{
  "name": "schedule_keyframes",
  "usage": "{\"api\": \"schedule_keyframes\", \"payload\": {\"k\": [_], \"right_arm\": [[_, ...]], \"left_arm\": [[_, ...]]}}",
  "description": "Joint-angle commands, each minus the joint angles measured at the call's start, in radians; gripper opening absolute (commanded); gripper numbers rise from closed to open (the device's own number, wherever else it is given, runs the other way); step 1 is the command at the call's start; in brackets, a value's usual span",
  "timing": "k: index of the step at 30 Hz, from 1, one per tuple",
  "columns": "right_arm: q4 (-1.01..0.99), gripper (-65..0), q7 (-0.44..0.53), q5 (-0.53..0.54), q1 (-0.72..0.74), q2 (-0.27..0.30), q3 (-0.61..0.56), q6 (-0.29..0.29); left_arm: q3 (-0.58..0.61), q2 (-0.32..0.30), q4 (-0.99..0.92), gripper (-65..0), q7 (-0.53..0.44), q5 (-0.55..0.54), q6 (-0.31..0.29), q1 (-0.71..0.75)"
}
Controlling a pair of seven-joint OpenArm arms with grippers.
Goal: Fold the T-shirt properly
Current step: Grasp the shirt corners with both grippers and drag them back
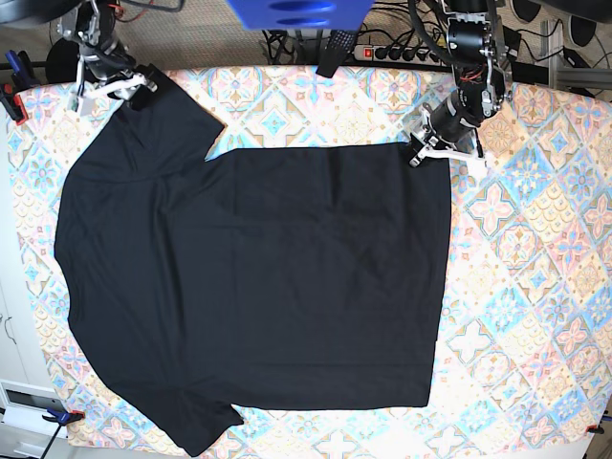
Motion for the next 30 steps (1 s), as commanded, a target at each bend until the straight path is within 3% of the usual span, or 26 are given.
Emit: {"api": "schedule_keyframes", "payload": {"k": [1,6,13,18,21,26,30], "right_arm": [[0.007,-34.0,-0.003,-0.003,-0.007,0.008,0.005,-0.004],[0.007,-34.0,-0.019,0.004,-0.008,0.008,0.001,-0.001],[0.005,-34.3,-0.063,0.082,-0.010,0.008,-0.045,0.119],[0.007,-34.7,-0.062,0.083,-0.010,0.008,-0.064,0.139],[0.007,-40.9,-0.060,0.083,-0.010,0.008,-0.056,0.139],[0.007,-62.6,-0.053,0.083,-0.011,0.008,-0.036,0.143],[0.007,-64.6,-0.056,0.083,-0.037,0.008,0.025,0.171]], "left_arm": [[-0.002,-0.008,0.013,-64.8,0.004,0.007,0.004,0.003],[-0.002,-0.008,0.013,-64.8,0.004,0.007,0.004,0.003],[-0.002,-0.008,0.013,-64.8,0.004,0.007,0.004,0.016],[-0.002,-0.008,0.013,-64.8,0.004,0.007,0.004,0.017],[-0.002,-0.008,0.013,-64.8,0.004,0.007,0.004,0.019],[-0.002,-0.036,0.013,-64.9,0.004,0.007,0.003,0.037],[-0.001,-0.063,0.013,-64.9,0.004,0.007,0.003,0.062]]}}
